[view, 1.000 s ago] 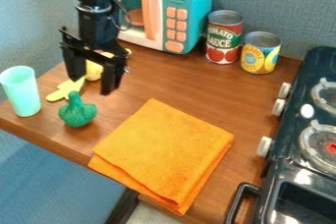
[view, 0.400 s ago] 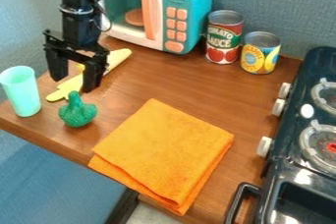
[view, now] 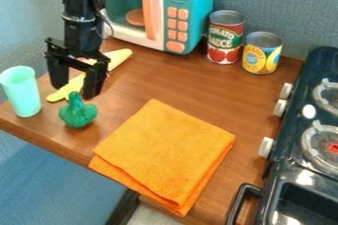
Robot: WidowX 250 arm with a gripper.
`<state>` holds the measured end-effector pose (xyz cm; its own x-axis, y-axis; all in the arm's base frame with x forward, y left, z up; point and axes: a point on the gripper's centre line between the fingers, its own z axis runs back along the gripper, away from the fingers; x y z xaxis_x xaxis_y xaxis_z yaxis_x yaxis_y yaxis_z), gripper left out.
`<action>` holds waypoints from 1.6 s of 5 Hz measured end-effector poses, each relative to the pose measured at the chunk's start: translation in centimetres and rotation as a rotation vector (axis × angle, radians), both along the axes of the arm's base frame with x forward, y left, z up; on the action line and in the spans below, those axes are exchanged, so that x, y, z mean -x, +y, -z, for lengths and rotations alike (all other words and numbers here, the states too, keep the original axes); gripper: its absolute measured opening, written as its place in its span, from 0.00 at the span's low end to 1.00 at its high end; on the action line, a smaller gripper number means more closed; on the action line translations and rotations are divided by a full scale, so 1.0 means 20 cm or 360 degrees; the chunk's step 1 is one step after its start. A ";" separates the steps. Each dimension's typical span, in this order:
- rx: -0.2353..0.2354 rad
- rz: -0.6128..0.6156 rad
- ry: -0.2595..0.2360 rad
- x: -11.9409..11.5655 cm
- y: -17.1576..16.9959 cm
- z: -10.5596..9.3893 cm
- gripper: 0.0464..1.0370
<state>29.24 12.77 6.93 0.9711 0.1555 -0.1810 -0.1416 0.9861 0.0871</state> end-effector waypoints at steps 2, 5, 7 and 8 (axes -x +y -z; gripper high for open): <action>0.0028 -0.0055 0.0061 0.04 0.05 0.05 0.91; 0.0107 -0.0096 0.0067 0.05 0.06 0.08 0.28; 0.0125 -0.0016 -0.0129 -0.05 -0.03 -0.11 0.28; 0.0012 0.0201 -0.0218 -0.22 -0.24 -0.24 0.28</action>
